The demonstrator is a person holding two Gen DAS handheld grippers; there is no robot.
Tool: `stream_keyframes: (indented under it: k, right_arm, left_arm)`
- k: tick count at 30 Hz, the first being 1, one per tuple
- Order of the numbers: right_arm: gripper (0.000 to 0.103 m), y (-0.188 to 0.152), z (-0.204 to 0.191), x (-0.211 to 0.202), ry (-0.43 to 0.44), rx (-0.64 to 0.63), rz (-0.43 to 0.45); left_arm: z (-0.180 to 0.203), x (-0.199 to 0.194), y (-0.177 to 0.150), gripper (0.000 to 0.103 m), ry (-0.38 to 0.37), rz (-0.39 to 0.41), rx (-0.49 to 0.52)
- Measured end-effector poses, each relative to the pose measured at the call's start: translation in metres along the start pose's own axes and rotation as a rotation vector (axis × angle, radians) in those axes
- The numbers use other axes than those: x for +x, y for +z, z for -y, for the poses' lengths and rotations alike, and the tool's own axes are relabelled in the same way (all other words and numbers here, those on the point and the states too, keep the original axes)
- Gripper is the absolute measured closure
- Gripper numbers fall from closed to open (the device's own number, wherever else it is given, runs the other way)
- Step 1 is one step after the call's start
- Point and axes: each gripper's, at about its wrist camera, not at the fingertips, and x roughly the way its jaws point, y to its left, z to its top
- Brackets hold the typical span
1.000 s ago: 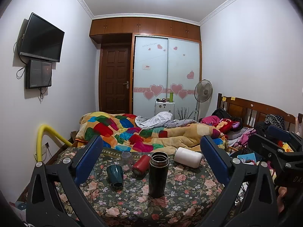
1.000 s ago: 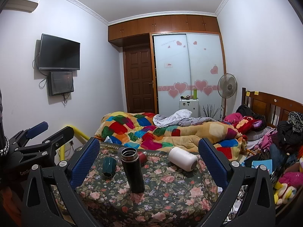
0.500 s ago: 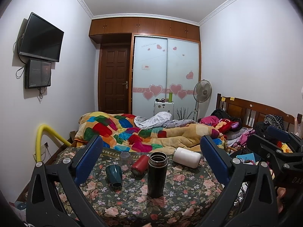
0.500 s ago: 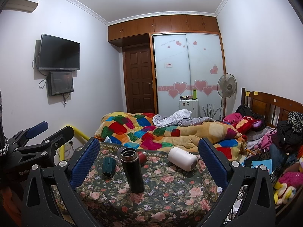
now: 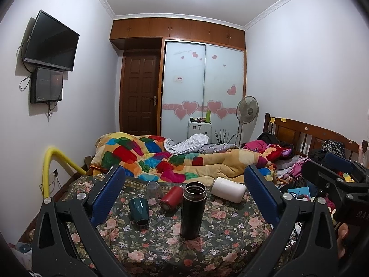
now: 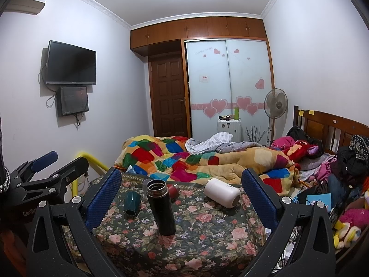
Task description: Flip cup upright
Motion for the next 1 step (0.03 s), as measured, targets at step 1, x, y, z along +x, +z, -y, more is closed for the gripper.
stream_keyframes:
  k: [1]
  right_arm:
    - [0.000, -0.0001, -0.0007, 0.0009, 0.000, 0.000, -0.002]
  left_arm:
    - [-0.0016, 0.0003, -0.0004, 0.000, 0.002, -0.001, -0.004]
